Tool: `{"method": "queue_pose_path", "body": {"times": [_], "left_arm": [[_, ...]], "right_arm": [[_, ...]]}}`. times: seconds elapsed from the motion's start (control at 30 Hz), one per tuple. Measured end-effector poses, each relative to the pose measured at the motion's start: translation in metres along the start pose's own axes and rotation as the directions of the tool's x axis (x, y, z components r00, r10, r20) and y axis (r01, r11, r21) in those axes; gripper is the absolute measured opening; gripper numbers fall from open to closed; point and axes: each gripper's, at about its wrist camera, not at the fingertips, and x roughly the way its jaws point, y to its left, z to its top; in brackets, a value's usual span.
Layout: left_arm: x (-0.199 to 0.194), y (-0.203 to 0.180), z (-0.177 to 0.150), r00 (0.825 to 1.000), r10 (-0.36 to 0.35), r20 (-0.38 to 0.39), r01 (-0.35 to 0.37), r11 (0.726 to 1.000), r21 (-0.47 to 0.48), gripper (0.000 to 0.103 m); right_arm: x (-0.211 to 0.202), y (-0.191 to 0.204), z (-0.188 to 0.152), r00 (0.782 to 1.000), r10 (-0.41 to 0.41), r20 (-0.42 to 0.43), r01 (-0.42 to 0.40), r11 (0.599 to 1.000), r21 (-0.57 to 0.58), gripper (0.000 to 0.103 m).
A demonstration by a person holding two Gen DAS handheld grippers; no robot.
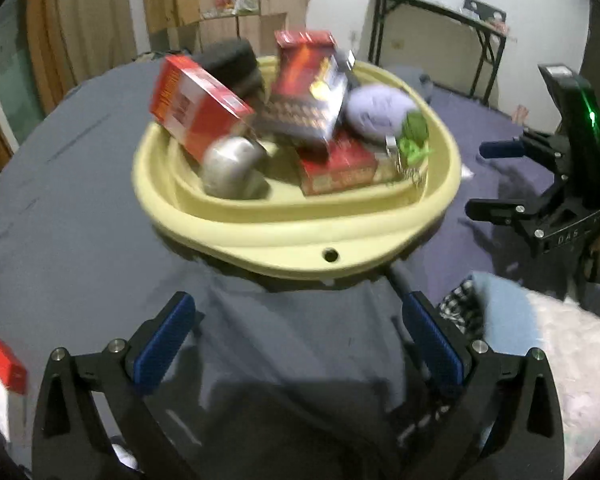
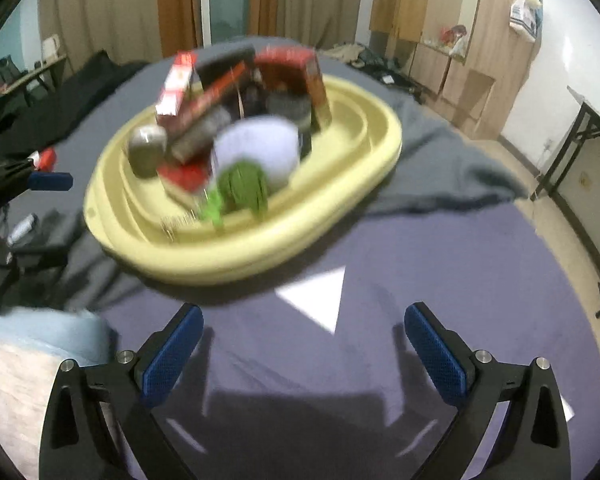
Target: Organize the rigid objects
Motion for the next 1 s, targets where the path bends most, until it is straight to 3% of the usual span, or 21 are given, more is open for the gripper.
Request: {"method": "queue_pose_path", "body": {"times": [0.13, 0.27, 1.0], "left_arm": [[0.030, 0.003, 0.005, 0.998, 0.054, -0.025, -0.056, 0.995, -0.083, 0.103], [0.039, -0.003, 0.017, 0.994, 0.107, -0.010, -0.108, 0.988, -0.107, 0.103], [0.039, -0.006, 0.010, 0.994, 0.107, -0.005, -0.106, 0.988, -0.113, 0.103]], "right_arm": [[0.026, 0.009, -0.004, 1.000, -0.021, -0.006, 0.021, 0.999, -0.026, 0.103], [0.039, 0.010, 0.000, 0.999, -0.039, -0.003, 0.039, 0.999, -0.009, 0.103], [0.040, 0.010, -0.001, 0.999, -0.037, 0.002, 0.037, 0.999, -0.009, 0.103]]}}
